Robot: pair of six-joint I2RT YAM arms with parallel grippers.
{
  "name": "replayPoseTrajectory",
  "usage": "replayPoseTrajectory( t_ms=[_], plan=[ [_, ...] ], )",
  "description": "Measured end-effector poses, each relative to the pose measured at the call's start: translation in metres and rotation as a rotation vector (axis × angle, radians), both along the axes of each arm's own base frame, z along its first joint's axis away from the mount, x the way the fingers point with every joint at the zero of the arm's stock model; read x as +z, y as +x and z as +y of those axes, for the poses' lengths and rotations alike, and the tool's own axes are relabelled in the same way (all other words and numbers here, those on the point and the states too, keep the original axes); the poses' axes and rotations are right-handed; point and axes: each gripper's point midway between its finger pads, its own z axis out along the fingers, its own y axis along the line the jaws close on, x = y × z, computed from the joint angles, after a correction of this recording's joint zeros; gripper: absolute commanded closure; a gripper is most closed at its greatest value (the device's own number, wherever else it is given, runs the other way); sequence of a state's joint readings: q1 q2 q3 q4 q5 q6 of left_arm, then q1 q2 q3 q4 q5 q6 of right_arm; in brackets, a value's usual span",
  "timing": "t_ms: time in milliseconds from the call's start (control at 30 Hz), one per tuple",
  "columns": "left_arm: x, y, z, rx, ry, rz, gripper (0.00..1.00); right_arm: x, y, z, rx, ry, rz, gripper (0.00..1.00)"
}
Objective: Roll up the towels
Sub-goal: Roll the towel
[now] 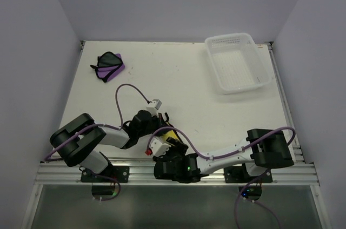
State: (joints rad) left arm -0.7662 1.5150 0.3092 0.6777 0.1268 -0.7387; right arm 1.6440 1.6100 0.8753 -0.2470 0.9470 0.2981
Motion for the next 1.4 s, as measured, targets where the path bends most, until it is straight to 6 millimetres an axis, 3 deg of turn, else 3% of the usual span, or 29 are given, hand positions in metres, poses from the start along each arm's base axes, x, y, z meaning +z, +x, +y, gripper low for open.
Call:
replayPoseTrajectory(
  t_ms=[267, 467, 700, 733, 867, 1400],
  plan=[
    [0.000, 0.000, -0.001, -0.001, 0.006, 0.006, 1.00, -0.025, -0.001, 0.003, 0.032, -0.097, -0.030, 0.39],
    [-0.001, 0.001, -0.002, -0.006, 0.017, 0.015, 1.00, -0.049, 0.001, -0.003, 0.021, -0.186, -0.048, 0.52],
    [-0.001, 0.001, -0.002, -0.018, 0.034, 0.015, 1.00, -0.053, 0.002, -0.003, 0.003, -0.194, -0.064, 0.80],
    [-0.001, 0.001, -0.002, -0.019, 0.035, 0.014, 1.00, -0.052, 0.003, -0.003, -0.002, -0.188, -0.065, 0.90],
    [-0.001, 0.001, -0.002, -0.020, 0.042, 0.019, 1.00, -0.052, 0.002, -0.004, -0.019, -0.160, -0.059, 1.00],
    [0.000, -0.009, 0.000, -0.051, 0.060, 0.062, 1.00, -0.048, -0.004, -0.027, -0.098, 0.311, 0.194, 1.00]
  ],
)
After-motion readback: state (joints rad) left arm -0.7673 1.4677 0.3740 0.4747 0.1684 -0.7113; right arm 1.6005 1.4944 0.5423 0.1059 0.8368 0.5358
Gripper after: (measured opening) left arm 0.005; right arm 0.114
